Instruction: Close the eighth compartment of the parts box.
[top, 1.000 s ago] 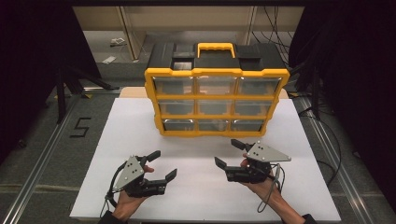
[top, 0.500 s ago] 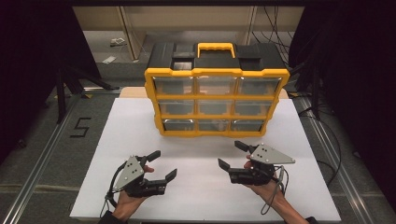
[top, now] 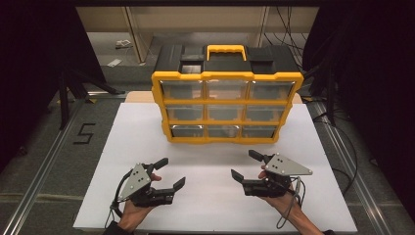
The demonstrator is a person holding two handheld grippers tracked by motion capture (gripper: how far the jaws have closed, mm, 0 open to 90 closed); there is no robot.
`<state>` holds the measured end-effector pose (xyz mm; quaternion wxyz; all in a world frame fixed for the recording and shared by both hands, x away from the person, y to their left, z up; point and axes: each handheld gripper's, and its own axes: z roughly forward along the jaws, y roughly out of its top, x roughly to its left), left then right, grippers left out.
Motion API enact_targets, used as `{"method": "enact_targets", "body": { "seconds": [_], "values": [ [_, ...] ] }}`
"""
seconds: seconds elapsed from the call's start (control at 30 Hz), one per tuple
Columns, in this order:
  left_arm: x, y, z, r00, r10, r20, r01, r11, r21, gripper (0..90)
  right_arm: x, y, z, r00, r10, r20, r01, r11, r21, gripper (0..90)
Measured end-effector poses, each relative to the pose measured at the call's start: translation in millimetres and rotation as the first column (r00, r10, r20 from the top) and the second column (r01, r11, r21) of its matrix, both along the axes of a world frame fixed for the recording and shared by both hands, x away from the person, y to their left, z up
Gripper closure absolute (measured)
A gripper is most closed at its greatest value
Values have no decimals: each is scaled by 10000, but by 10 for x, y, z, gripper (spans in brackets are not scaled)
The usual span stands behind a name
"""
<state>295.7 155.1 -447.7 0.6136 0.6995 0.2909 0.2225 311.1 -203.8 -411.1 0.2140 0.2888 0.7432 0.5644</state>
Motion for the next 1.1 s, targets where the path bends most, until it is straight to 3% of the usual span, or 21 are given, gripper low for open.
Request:
{"method": "enact_targets", "body": {
  "seconds": [0.43, 0.63, 1.1],
  "values": [
    [-12, 7, 2, 10000, -8, -17, 7, 10000, -64, 171, -60, -92, -71, 10000, -79, -25, 79, 9998, -155, 165],
    [-10, 8, 3, 10000, 1, -35, -1, 10000, -46, 170, -94, -160, -76, 9998, -139, -152, 140, 9999, 70, 165],
    [-16, 18, 8, 10000, 16, 53, -15, 9999, -144, 166, -172, -171, -89, 9997, -184, -130, 184, 9998, -31, 164]
  ]
}}
